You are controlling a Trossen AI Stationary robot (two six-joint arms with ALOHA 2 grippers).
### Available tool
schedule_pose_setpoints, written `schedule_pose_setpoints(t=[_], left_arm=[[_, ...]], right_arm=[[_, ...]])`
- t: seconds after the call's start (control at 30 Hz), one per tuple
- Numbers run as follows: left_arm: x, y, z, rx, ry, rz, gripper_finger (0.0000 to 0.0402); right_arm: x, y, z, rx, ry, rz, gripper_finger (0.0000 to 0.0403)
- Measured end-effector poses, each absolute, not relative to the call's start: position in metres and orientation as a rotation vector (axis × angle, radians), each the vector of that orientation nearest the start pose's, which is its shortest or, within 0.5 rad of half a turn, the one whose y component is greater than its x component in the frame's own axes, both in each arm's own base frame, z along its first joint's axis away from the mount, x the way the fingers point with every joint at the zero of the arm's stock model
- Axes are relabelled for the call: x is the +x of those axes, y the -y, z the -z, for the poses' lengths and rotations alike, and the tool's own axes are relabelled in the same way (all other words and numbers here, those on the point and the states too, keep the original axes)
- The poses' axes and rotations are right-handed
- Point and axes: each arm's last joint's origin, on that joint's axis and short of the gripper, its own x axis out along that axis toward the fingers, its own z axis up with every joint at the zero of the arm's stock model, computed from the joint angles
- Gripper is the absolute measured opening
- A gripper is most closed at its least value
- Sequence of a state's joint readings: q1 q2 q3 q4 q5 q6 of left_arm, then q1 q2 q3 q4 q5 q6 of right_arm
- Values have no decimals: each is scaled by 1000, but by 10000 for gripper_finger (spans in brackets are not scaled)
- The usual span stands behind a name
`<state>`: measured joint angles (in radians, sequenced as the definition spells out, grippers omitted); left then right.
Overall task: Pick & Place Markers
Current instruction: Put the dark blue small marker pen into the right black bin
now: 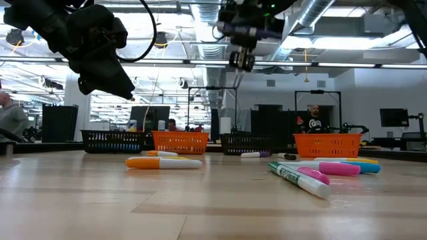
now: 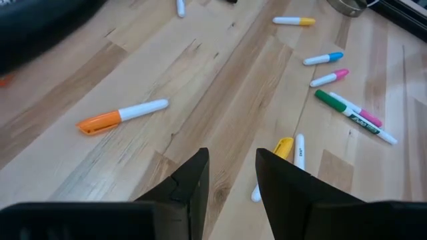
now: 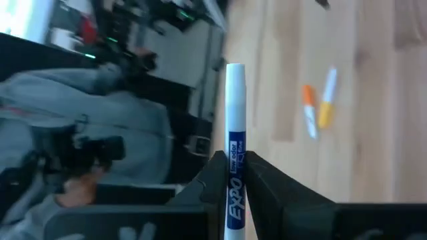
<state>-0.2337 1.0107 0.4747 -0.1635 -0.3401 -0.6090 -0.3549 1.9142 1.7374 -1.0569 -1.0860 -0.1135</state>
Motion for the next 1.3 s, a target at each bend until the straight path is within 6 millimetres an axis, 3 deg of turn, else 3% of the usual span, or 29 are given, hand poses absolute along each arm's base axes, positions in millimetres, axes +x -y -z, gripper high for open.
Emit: schedule_pose_setpoints(t=[0.13, 0.27, 0.53, 0.67, 0.83, 1.1, 1.3], left_arm=[[191, 36, -193, -390, -607, -298, 121], [191, 36, -193, -390, -606, -298, 121], [191, 36, -193, -392, -602, -297, 121], [192, 36, -194, -393, -599, -296, 121], [192, 36, -194, -394, -597, -296, 121], [193, 36, -195, -400, -582, -291, 121], [193, 36, -196, -403, -574, -289, 121]], right_arm=[[362, 120, -307, 724, -831, -689, 21], [358, 126, -311, 689, -835, -626, 23], [357, 149, -298, 360, -1010, -163, 39], [354, 176, -300, 231, -980, 70, 25], [342, 212, -303, 191, -946, 271, 29], [321, 241, -300, 243, -954, 384, 42], [333, 245, -284, 262, -958, 370, 28]])
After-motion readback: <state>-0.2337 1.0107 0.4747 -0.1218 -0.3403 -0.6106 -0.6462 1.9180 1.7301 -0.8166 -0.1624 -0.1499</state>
